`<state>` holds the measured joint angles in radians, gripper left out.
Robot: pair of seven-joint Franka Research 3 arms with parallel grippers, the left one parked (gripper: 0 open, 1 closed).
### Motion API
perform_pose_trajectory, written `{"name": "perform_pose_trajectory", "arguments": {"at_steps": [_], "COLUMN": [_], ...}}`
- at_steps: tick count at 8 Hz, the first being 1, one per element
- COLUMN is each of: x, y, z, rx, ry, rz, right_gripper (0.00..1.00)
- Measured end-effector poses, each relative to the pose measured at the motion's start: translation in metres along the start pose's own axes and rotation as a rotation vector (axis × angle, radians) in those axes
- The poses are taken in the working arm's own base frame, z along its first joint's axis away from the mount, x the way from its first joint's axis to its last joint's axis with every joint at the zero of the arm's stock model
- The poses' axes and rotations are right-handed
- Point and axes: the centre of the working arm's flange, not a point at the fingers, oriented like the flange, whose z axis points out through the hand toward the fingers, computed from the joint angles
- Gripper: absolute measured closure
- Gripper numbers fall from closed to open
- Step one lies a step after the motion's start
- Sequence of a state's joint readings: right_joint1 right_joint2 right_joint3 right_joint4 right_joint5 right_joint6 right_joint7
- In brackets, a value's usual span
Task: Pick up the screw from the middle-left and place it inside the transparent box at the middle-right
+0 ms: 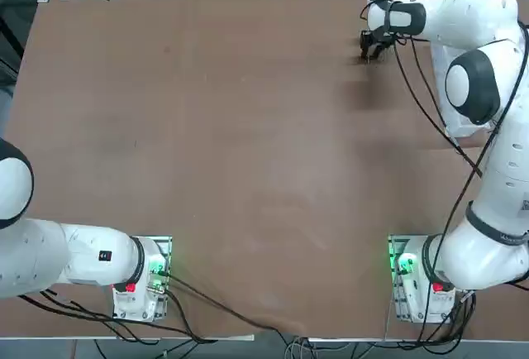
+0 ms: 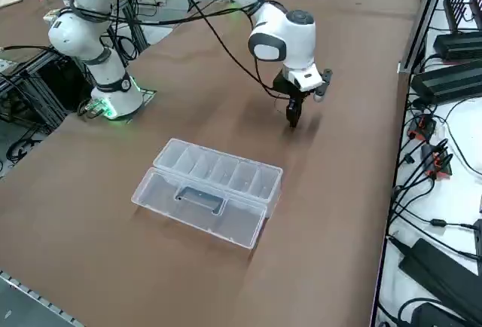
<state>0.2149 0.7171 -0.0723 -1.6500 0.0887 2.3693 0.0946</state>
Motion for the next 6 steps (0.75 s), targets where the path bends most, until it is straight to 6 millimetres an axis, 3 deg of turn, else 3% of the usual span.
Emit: {"name": "perform_pose_trajectory", "arguments": {"at_steps": [6], "x": [-0.0028], "y": [0.0011], "z": [0.0036], "rx": [-0.003], "ry": [-0.008], "rz": [0.001], "right_gripper": [0.49]}}
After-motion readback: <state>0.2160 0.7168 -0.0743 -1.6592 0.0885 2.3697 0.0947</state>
